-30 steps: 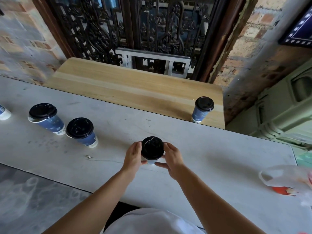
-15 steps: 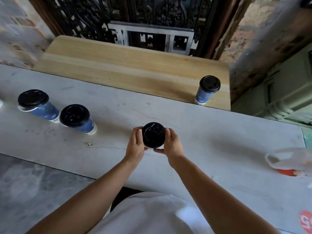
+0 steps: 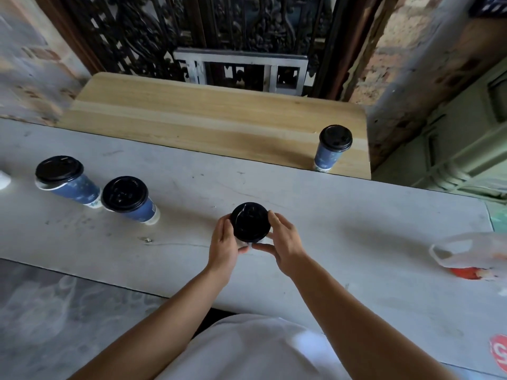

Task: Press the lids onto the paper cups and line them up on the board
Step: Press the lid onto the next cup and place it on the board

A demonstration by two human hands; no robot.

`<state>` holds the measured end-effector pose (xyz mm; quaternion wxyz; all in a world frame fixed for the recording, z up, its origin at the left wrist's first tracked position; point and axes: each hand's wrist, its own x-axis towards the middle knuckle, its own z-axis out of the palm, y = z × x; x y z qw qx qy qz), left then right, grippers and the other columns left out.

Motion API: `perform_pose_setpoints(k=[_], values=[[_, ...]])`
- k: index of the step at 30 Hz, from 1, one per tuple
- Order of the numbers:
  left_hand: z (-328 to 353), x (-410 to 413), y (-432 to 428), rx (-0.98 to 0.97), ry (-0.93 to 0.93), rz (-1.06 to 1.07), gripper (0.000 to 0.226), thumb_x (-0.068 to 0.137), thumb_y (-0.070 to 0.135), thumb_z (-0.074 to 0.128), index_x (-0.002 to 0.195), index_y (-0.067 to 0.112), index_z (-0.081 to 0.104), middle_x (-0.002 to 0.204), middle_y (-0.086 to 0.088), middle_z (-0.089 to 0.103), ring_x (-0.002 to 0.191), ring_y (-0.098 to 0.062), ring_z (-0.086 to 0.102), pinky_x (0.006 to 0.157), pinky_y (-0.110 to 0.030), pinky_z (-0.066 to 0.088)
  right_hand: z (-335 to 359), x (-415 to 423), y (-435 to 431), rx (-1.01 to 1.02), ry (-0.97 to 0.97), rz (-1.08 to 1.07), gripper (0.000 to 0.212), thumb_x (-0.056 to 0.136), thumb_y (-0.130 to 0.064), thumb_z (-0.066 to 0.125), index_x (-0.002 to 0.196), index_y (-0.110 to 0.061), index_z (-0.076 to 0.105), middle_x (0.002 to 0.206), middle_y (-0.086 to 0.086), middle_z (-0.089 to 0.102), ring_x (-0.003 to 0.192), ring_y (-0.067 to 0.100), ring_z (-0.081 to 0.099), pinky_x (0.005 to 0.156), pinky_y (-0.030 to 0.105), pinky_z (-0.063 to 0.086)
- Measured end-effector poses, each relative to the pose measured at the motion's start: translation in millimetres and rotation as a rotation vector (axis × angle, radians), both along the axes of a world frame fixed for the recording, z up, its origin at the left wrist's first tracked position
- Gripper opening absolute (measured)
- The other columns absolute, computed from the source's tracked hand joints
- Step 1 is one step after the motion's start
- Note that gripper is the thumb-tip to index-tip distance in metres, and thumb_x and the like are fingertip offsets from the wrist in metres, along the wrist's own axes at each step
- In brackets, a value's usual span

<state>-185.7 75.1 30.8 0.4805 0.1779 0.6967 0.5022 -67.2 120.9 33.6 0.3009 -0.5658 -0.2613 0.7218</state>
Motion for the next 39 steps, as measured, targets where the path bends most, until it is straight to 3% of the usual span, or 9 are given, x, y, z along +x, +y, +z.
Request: perform_pose_setpoints(k=[6, 11, 14, 19, 23, 26, 31, 36, 39], values=[[-1, 10, -9, -0.089, -0.053, 0.112, 0.019, 0.105, 0.031, 0.042, 0.098, 0.020, 0.055, 0.116, -0.015, 0.057, 0.105, -0.020, 0.063, 0.070, -0.037, 0.062, 2, 6, -13, 0.147, -0.024, 0.010, 0.031, 0.107, -0.027, 0.046, 0.119, -0.011, 0.071, 0.119, 0.014, 0.069, 0.104, 0.020, 0.066, 0.066, 0.029, 0.059], [-2, 5, -10, -0.153, -0.104, 0.118, 0.031, 0.102, 0.043, 0.049, 0.099, 0.013, 0.055, 0.122, -0.014, 0.056, 0.115, -0.029, 0.062, 0.060, -0.032, 0.063, 2, 14, -16, 0.142, -0.088, 0.095, 0.031, 0.109, -0.030, 0.040, 0.112, -0.026, 0.070, 0.111, -0.003, 0.072, 0.108, 0.013, 0.064, 0.080, 0.043, 0.062], [-4, 5, -11, -0.138, -0.046, 0.053, 0.036, 0.102, 0.045, 0.050, 0.102, 0.009, 0.054, 0.120, -0.013, 0.057, 0.112, -0.026, 0.062, 0.065, -0.038, 0.064, 2, 18, -18, 0.087, -0.074, 0.095, 0.034, 0.108, -0.034, 0.039, 0.114, -0.021, 0.070, 0.113, 0.000, 0.070, 0.111, 0.017, 0.065, 0.083, 0.053, 0.062], [-2, 0, -9, -0.067, 0.028, -0.064, 0.029, 0.106, 0.036, 0.044, 0.112, 0.010, 0.055, 0.115, -0.005, 0.058, 0.109, -0.021, 0.060, 0.075, -0.047, 0.063, 1, 14, -15, 0.127, -0.151, 0.090, 0.034, 0.107, -0.032, 0.040, 0.114, -0.014, 0.068, 0.110, 0.005, 0.069, 0.110, 0.022, 0.065, 0.078, 0.052, 0.063], [-4, -5, -8, 0.028, 0.085, -0.168, 0.027, 0.109, 0.026, 0.035, 0.113, 0.013, 0.059, 0.107, 0.001, 0.063, 0.100, -0.008, 0.062, 0.070, -0.031, 0.063, 2, 13, -11, 0.123, -0.176, 0.101, 0.030, 0.105, -0.026, 0.042, 0.111, -0.011, 0.068, 0.111, 0.010, 0.068, 0.110, 0.026, 0.064, 0.074, 0.052, 0.064], [-9, -6, -8, 0.064, 0.058, -0.214, 0.032, 0.110, 0.023, 0.032, 0.120, 0.010, 0.060, 0.115, -0.004, 0.065, 0.108, -0.011, 0.063, 0.074, -0.033, 0.063, 1, 14, -10, 0.123, -0.187, 0.108, 0.029, 0.105, -0.021, 0.042, 0.112, -0.009, 0.068, 0.112, 0.012, 0.067, 0.110, 0.028, 0.064, 0.073, 0.052, 0.064], [-10, -6, -7, 0.081, 0.015, -0.242, 0.035, 0.110, 0.022, 0.029, 0.125, 0.010, 0.058, 0.114, 0.004, 0.066, 0.096, 0.008, 0.065, 0.067, -0.020, 0.059, -1, 12, -11, 0.142, -0.215, 0.101, 0.029, 0.105, -0.021, 0.041, 0.115, -0.010, 0.066, 0.114, 0.012, 0.066, 0.109, 0.025, 0.063, 0.071, 0.050, 0.064], [-9, -7, -7, 0.081, -0.010, -0.243, 0.036, 0.110, 0.026, 0.029, 0.128, 0.012, 0.058, 0.120, 0.002, 0.066, 0.110, -0.006, 0.064, 0.075, -0.029, 0.063, -1, 10, -9, 0.122, -0.195, 0.078, 0.027, 0.105, -0.021, 0.043, 0.113, -0.012, 0.066, 0.109, 0.008, 0.066, 0.105, 0.023, 0.063, 0.072, 0.052, 0.064], [-4, -7, -10, 0.047, -0.042, -0.232, 0.036, 0.110, 0.029, 0.030, 0.128, 0.017, 0.059, 0.124, 0.003, 0.066, 0.117, -0.010, 0.062, 0.086, -0.043, 0.062, -3, 13, -7, 0.052, -0.139, 0.079, 0.028, 0.104, -0.028, 0.046, 0.111, -0.012, 0.068, 0.114, 0.010, 0.066, 0.111, 0.027, 0.063, 0.075, 0.053, 0.063]])
